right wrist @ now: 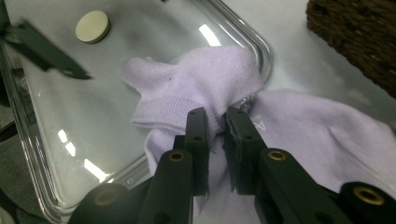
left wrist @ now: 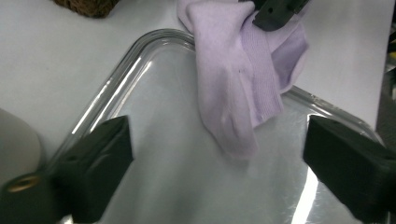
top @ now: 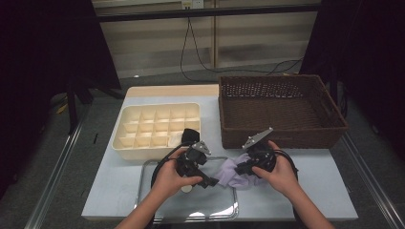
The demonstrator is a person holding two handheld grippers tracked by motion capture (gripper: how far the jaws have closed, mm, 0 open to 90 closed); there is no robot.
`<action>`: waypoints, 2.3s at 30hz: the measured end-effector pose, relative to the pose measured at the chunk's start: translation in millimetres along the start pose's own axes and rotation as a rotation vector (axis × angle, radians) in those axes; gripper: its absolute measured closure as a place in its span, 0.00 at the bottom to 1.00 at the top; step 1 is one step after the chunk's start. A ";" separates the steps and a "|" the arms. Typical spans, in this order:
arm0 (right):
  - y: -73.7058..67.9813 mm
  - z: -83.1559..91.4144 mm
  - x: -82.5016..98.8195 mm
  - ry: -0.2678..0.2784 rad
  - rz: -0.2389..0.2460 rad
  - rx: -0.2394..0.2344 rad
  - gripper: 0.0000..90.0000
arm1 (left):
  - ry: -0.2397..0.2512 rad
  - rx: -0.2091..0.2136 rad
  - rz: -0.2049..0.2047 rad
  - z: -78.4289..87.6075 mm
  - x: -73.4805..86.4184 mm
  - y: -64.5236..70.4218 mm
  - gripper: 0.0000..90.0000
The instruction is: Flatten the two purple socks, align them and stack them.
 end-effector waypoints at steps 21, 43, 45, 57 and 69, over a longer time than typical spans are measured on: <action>-8.5 -5.9 0.5 0.015 0.029 -0.001 0.73 | -0.088 0.090 0.060 -0.7 -0.7 6.0 0.92; -6.6 -4.8 2.6 0.046 0.019 -0.022 0.69 | -0.050 0.116 0.094 8.5 -1.8 2.0 0.92; -9.1 -10.7 2.1 0.040 0.023 -0.038 0.67 | -0.046 0.120 0.094 9.2 -1.3 1.6 0.92; -18.7 -33.3 1.7 -0.023 0.039 -0.072 0.92 | -0.012 0.131 0.134 13.7 -2.3 1.8 0.92; -7.7 7.1 -1.5 0.079 0.049 0.060 0.93 | 0.041 0.195 0.178 17.0 -6.3 2.0 0.92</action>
Point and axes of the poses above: each handheld gripper's, and its own axes: z roughly backward along the jaws, x roughly out of its underside, y roughly to its right, the point moved 3 cm from there along -z, roughly forward along the jaws, and after that the axes turned 11 degrees about -x, right-handed, at the moved point
